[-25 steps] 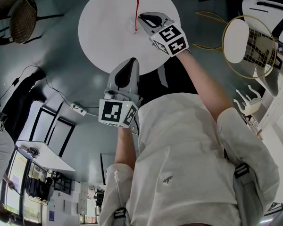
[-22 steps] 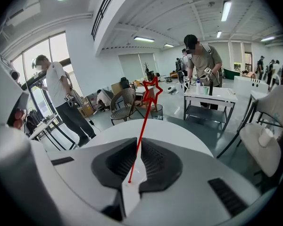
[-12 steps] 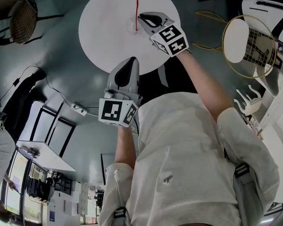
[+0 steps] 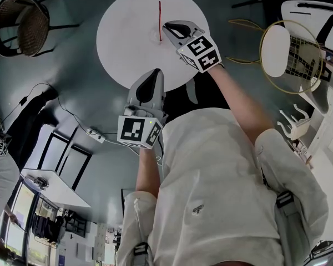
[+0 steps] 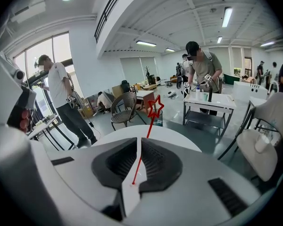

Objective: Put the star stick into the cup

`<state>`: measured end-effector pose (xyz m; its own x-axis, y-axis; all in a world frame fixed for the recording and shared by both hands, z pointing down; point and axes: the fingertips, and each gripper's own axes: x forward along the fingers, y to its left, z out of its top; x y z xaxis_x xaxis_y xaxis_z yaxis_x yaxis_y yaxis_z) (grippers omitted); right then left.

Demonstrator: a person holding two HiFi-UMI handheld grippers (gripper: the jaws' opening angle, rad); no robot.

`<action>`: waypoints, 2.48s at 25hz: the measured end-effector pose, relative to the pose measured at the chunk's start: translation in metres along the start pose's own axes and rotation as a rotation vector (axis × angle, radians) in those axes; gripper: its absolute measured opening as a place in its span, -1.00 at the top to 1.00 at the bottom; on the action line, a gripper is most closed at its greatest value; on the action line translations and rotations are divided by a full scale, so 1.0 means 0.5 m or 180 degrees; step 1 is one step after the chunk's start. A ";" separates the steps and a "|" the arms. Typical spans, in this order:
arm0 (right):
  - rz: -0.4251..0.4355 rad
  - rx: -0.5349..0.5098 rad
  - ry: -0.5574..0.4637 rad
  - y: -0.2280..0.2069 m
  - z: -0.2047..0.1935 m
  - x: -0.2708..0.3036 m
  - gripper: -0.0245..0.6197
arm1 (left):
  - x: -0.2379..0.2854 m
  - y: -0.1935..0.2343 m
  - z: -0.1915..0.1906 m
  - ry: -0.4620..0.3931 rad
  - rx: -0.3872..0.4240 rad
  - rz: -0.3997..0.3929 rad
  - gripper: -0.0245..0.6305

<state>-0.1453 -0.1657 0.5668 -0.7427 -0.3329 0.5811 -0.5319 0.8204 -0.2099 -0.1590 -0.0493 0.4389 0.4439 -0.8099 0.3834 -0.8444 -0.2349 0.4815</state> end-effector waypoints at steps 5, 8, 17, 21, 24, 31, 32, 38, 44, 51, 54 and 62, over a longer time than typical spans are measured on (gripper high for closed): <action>-0.0041 -0.0038 -0.0095 0.015 0.026 -0.037 0.81 | -0.012 -0.013 0.012 -0.0017 0.0044 -0.0038 0.90; -0.0062 -0.0046 -0.0179 0.021 0.048 -0.059 0.82 | -0.013 -0.017 0.018 -0.0018 0.0077 -0.0061 0.90; -0.0023 0.0044 -0.0474 0.051 0.112 -0.147 0.86 | -0.015 -0.045 0.042 -0.0068 0.0170 -0.0112 0.90; 0.0022 0.0008 -0.0595 0.070 0.147 -0.181 0.87 | -0.014 -0.050 0.058 -0.0101 0.0225 -0.0119 0.90; 0.0045 -0.0023 -0.0670 0.082 0.166 -0.202 0.88 | -0.018 -0.050 0.072 -0.0137 0.0255 -0.0115 0.90; 0.0100 -0.0086 -0.0746 0.107 0.195 -0.247 0.90 | -0.022 -0.046 0.093 -0.0250 0.0286 -0.0096 0.90; 0.0120 -0.0116 -0.0741 0.112 0.197 -0.254 0.90 | -0.023 -0.045 0.096 -0.0263 0.0287 -0.0090 0.90; 0.0211 -0.0394 -0.0734 0.137 0.221 -0.305 0.90 | -0.035 -0.034 0.115 -0.0333 0.0328 -0.0069 0.90; 0.0417 -0.0309 -0.0877 0.156 0.231 -0.361 0.90 | -0.053 -0.024 0.127 -0.0393 0.0361 -0.0018 0.90; 0.0340 -0.0134 -0.0878 0.157 0.209 -0.388 0.90 | -0.062 -0.031 0.126 -0.0407 0.0391 -0.0050 0.90; 0.0326 -0.0155 -0.0889 0.155 0.205 -0.402 0.90 | -0.053 -0.039 0.117 -0.0395 0.0396 -0.0072 0.90; 0.0395 -0.0179 -0.0911 0.151 0.171 -0.437 0.90 | -0.067 -0.079 0.096 -0.0426 0.0484 0.0036 0.90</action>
<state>-0.0577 -0.0708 0.3570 -0.8891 -0.3393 0.3071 -0.4126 0.8847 -0.2169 -0.1548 -0.0388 0.3693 0.3989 -0.8747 0.2752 -0.8892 -0.2956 0.3493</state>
